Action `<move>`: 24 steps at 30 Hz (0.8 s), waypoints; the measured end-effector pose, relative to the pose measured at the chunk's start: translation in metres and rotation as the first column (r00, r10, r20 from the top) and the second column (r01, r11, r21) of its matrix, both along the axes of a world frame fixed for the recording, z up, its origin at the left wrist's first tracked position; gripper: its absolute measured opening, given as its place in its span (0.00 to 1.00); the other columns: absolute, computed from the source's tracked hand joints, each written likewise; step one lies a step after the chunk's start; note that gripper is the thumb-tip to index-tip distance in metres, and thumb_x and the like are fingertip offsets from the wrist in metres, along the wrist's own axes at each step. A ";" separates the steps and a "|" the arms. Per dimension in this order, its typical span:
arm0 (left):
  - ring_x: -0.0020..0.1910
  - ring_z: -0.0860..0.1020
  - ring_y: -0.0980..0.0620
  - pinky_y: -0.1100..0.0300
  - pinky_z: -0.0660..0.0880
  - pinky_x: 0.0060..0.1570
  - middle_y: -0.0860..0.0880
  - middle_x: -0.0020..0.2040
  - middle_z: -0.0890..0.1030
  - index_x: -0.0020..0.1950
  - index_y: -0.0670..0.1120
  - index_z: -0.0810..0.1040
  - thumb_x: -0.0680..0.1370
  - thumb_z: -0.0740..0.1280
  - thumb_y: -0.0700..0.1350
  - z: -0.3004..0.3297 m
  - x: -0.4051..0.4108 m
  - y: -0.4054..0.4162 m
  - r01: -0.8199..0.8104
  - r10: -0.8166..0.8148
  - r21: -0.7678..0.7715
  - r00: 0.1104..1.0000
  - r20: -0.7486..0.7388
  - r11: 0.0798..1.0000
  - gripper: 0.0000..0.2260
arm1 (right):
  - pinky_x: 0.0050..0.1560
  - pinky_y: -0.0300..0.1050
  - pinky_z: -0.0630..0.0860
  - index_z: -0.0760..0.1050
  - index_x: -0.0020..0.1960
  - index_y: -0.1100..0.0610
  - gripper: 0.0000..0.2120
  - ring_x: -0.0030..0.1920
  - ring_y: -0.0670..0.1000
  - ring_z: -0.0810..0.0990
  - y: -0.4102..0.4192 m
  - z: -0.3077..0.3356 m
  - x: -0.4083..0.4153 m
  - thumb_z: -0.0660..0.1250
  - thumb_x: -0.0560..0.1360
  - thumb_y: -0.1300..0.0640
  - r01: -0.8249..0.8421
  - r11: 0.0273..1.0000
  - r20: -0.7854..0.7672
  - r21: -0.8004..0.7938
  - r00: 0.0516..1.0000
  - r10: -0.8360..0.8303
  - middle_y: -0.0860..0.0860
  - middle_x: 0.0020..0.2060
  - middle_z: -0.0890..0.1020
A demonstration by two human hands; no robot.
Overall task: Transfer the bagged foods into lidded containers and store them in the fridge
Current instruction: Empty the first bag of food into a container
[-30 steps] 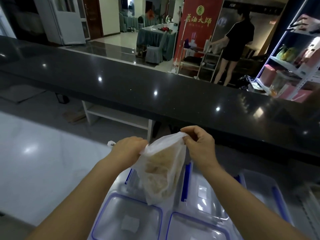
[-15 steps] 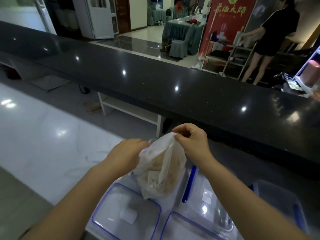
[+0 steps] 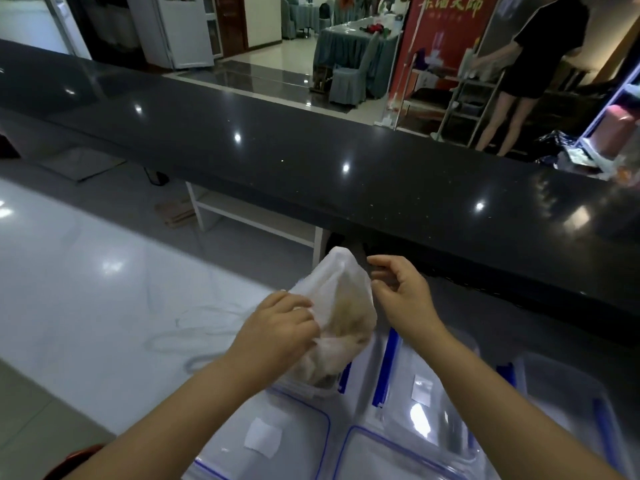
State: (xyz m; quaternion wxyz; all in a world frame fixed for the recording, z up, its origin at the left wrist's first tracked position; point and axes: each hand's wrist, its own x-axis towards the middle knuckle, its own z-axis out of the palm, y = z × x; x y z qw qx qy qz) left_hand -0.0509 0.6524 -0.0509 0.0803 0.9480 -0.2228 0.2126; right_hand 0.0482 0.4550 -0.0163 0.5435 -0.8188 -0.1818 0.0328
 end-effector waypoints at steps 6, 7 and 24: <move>0.39 0.73 0.55 0.66 0.65 0.43 0.52 0.37 0.79 0.40 0.46 0.79 0.74 0.61 0.47 0.017 0.011 0.030 -0.175 0.194 -0.415 0.981 0.003 0.893 0.09 | 0.41 0.26 0.73 0.75 0.56 0.53 0.11 0.50 0.42 0.76 0.005 -0.039 -0.013 0.62 0.77 0.64 0.116 0.984 -0.087 -0.133 0.988 -0.128 0.46 0.52 0.73; 0.38 0.72 0.54 0.67 0.63 0.39 0.52 0.36 0.79 0.40 0.46 0.79 0.74 0.60 0.48 0.017 0.012 0.034 -0.231 0.229 -0.433 0.972 -0.059 0.871 0.10 | 0.43 0.28 0.73 0.74 0.58 0.54 0.11 0.51 0.44 0.76 0.010 -0.045 -0.014 0.62 0.78 0.62 0.135 0.980 -0.089 -0.148 0.985 -0.149 0.46 0.52 0.73; 0.35 0.75 0.56 0.62 0.71 0.37 0.56 0.34 0.77 0.42 0.56 0.73 0.79 0.61 0.49 0.002 0.010 0.057 -0.359 0.106 -0.424 0.852 -0.513 0.832 0.06 | 0.37 0.44 0.72 0.69 0.43 0.56 0.07 0.37 0.50 0.72 0.046 -0.043 -0.014 0.58 0.79 0.58 0.469 0.873 -0.189 -0.135 0.853 -0.487 0.53 0.39 0.74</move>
